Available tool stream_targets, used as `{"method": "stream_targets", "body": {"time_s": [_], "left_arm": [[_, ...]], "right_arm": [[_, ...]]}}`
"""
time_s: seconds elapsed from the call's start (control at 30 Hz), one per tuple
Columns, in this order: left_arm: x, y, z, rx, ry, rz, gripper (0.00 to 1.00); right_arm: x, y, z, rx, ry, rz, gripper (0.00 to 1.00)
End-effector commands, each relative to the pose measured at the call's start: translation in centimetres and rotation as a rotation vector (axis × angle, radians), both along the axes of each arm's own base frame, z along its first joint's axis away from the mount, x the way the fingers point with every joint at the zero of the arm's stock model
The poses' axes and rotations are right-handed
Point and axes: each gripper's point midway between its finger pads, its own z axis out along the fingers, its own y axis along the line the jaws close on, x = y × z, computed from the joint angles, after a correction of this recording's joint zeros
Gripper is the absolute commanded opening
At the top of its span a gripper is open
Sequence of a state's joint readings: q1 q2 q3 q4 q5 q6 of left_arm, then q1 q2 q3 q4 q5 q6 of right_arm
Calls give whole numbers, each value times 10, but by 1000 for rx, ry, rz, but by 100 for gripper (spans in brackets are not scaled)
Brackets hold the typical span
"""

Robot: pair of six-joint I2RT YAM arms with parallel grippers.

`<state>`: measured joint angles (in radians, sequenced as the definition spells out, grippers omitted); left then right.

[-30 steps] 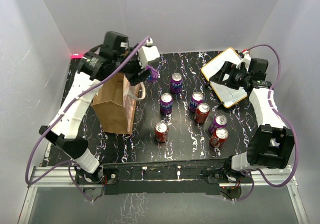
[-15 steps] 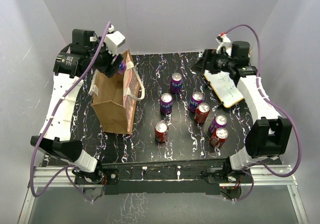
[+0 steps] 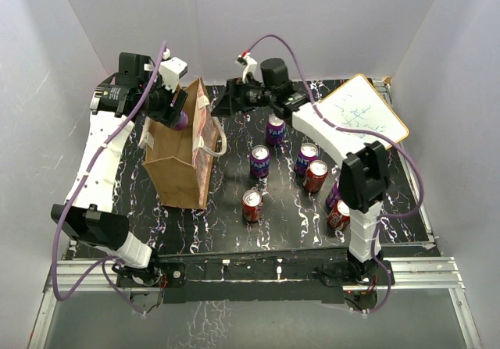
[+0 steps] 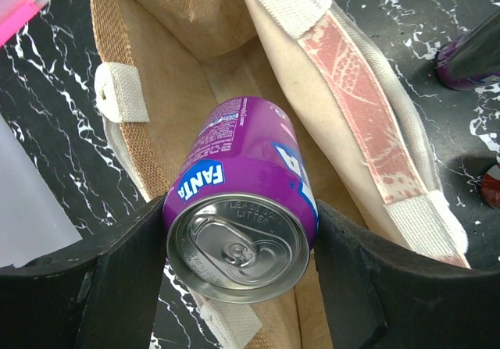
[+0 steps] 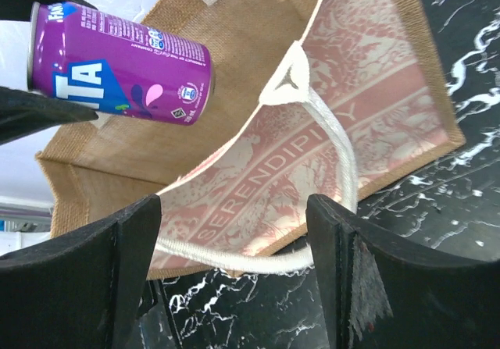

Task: Place the beverage into the canvas bag
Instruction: Place the drink in the canvas bag.

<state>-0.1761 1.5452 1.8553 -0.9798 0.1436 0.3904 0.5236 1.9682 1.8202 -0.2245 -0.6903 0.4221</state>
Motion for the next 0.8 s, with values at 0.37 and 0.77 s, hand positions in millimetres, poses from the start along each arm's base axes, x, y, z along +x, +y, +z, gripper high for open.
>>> {"method": "stream_targets", "body": {"time_s": [0.37, 0.77], "left_arm": [[32, 6, -10, 9, -25, 89, 0], [50, 0, -20, -5, -23, 77, 0]], "right_arm": [[15, 56, 15, 65, -2, -38, 63], [19, 66, 8, 48, 1, -83, 30]]}}
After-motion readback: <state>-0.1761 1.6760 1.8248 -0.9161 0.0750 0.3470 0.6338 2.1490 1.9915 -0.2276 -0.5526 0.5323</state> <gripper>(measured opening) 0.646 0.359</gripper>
